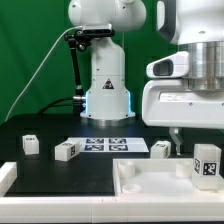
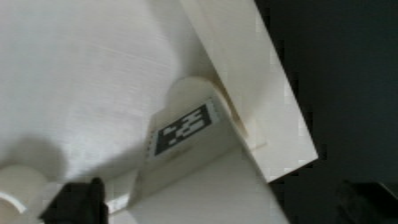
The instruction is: Assemble one leg
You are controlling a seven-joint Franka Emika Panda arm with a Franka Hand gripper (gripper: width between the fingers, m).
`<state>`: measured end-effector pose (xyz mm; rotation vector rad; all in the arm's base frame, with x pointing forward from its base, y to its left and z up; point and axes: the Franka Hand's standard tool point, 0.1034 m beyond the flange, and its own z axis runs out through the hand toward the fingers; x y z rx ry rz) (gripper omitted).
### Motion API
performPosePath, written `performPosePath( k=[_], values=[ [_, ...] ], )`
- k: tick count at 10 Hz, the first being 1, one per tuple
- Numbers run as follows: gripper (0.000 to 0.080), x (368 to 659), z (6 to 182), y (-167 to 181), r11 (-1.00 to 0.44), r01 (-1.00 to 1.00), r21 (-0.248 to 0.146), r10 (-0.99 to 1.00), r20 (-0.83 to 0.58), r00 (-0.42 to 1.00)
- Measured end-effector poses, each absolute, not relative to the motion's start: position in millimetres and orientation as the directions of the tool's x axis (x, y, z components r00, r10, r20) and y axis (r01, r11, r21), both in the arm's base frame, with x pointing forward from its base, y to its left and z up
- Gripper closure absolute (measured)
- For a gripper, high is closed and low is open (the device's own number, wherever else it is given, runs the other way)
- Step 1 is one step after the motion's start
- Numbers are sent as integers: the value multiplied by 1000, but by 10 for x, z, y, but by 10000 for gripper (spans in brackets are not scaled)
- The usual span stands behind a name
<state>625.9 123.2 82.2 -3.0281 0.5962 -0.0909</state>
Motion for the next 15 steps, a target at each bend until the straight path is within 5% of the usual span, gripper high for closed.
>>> performPosePath(
  k=[3, 6, 8, 9, 10, 12, 15],
  values=[
    [151, 6220, 786, 1247, -996, -91, -13, -92, 66, 994],
    [151, 6221, 779, 1224, -1000, -10, -8, -11, 70, 998],
    [388, 6221, 779, 1222, -1000, -10, -8, -11, 70, 998],
    [388, 6221, 779, 1222, -1000, -10, -8, -11, 70, 998],
    [510, 6222, 779, 1221, -1000, -14, -8, -15, 70, 997],
    [510, 6223, 780, 1215, -998, -68, -13, -68, 69, 995],
    [510, 6220, 768, 1202, -903, -427, -50, -429, 62, 901]
  ],
)
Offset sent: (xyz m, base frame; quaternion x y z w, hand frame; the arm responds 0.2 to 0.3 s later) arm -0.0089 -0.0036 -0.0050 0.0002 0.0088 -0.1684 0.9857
